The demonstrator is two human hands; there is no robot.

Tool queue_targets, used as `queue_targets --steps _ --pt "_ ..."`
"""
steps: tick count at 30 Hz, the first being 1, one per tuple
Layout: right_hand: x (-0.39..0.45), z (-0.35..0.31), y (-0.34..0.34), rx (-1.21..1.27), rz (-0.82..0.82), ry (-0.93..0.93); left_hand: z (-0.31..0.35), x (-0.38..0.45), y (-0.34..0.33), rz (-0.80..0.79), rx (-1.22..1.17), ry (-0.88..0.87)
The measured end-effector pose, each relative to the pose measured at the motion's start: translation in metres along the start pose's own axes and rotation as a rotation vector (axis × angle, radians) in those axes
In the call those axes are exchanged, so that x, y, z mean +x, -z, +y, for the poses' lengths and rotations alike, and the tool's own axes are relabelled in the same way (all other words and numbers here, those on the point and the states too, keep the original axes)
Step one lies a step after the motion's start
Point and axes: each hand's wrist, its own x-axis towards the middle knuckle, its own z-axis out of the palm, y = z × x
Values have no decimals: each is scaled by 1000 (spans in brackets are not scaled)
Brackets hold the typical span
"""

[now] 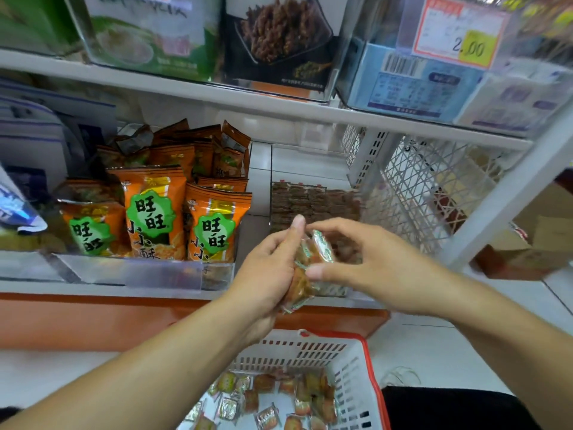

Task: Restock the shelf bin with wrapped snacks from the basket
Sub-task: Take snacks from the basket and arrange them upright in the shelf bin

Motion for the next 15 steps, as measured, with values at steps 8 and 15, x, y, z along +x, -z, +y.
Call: queue_targets --steps 8,15 --pt "-3 27 -32 341 247 -55 0 -13 7 100 -7 -88" --pt "0 36 -31 1116 169 -211 -1 -12 16 55 -21 -121"
